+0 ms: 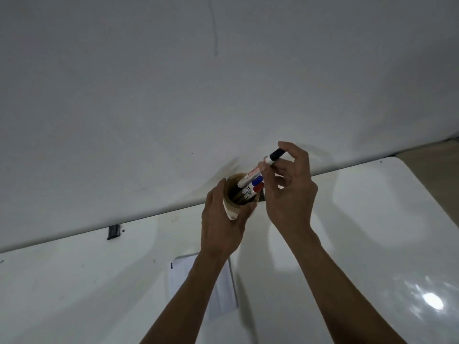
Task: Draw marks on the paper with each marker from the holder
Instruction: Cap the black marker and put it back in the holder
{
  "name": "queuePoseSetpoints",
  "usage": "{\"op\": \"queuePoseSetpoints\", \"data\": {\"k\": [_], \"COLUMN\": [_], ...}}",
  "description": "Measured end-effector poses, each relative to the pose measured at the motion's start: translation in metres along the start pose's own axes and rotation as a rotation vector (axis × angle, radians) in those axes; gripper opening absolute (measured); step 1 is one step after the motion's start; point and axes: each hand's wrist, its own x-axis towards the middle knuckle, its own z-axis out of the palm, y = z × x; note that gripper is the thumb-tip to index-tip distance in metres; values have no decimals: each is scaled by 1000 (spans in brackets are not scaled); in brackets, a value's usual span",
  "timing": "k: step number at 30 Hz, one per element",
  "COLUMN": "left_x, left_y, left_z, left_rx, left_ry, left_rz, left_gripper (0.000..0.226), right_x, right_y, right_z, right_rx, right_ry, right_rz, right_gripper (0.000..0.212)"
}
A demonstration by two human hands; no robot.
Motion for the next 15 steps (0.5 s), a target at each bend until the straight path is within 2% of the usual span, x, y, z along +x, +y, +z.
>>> {"op": "queuePoseSetpoints", "data": {"k": [7, 11, 15], "left_x": [2, 1, 0], "left_y": [-5, -8, -15], "left_z": [3, 6, 10], "left_rx": [7, -54, -91], "left_ry": [11, 24, 32], "left_rz": [43, 61, 49], "left_gripper": [79, 65, 65], "right_x": [0, -4, -8], "right_y": [22, 29, 35], "right_z": [16, 22, 27], "right_rx": [-48, -78, -153], "right_ry": [-71, -63, -64], "right_rz": [59, 56, 41], "right_gripper": [31, 22, 15]}}
